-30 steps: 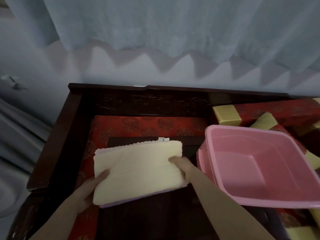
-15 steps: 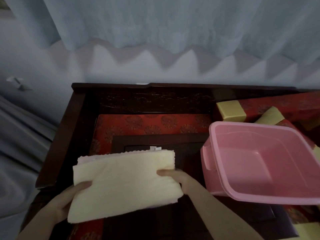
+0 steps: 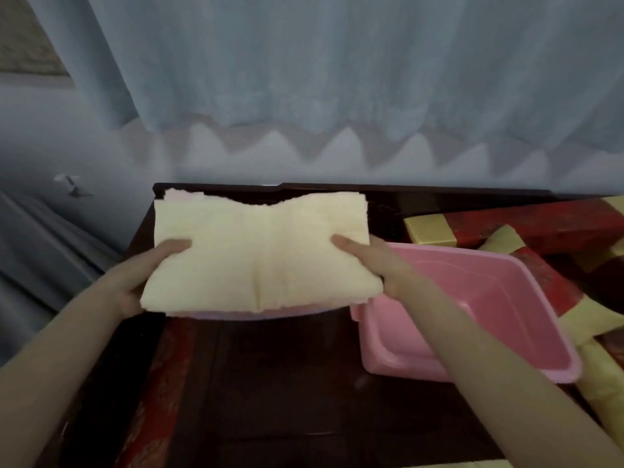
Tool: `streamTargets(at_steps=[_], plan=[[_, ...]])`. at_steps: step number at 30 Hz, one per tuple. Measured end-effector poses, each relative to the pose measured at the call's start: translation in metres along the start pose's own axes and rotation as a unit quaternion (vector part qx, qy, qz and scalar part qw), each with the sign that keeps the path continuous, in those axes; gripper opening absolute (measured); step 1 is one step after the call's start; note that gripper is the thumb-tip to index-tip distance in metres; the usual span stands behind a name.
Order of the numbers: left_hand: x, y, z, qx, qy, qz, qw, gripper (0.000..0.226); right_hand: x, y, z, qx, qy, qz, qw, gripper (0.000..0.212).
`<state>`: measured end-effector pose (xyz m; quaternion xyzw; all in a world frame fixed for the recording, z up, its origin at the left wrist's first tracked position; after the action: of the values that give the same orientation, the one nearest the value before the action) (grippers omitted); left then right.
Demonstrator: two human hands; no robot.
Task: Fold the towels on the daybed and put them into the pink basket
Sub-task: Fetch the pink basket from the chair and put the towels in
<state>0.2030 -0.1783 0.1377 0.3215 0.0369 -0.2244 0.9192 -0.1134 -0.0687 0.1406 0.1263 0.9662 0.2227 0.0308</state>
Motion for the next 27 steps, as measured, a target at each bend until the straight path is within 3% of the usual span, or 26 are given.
streamTargets(at_steps=[3,6,10,12,13,16,22,25,27], plan=[[-0.076,0.013,0.015,-0.04,-0.02,-0.04,0.998,0.1,0.075,0.03,-0.026,0.026,0.007,0.009,1.0,0.037],[-0.154,0.018,0.006,-0.048,-0.025,-0.053,0.997,0.094,0.151,0.061,-0.025,0.016,0.014,0.009,1.0,0.035],[-0.247,0.012,-0.026,-0.028,-0.021,-0.063,0.997,0.06,0.244,0.093,0.009,-0.038,0.018,0.024,0.999,0.047],[-0.28,0.005,-0.045,-0.015,-0.019,-0.068,0.997,0.066,0.278,0.1,0.029,-0.061,0.009,0.027,0.998,0.06],[-0.293,0.0,-0.056,-0.007,-0.016,-0.066,0.998,0.071,0.29,0.102,0.039,-0.069,0.003,0.025,0.997,0.058],[-0.315,-0.02,-0.086,0.028,-0.015,-0.039,0.999,0.058,0.318,0.101,0.063,-0.082,-0.023,0.027,0.996,0.041],[-0.345,-0.064,-0.133,0.079,-0.075,-0.004,0.994,0.026,0.313,0.077,0.118,-0.113,-0.014,0.076,0.991,0.046],[-0.35,-0.078,-0.157,0.115,-0.112,0.016,0.987,0.031,0.307,0.065,0.137,-0.133,0.01,0.091,0.987,0.037],[-0.349,-0.084,-0.168,0.134,-0.127,0.027,0.982,0.036,0.311,0.053,0.152,-0.144,-0.001,0.105,0.984,0.042]])
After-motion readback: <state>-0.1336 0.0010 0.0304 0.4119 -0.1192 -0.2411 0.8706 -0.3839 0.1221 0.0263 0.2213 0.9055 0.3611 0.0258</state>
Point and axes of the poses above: each hand's wrist, its own y-axis away from the middle knuckle, its own x-axis out of the back of the hand, z = x × y, the point moved 7 cm from there along -y, towards the middle knuckle, and after that the axes turned 5 degrees about -z, right-handed, at the moved point
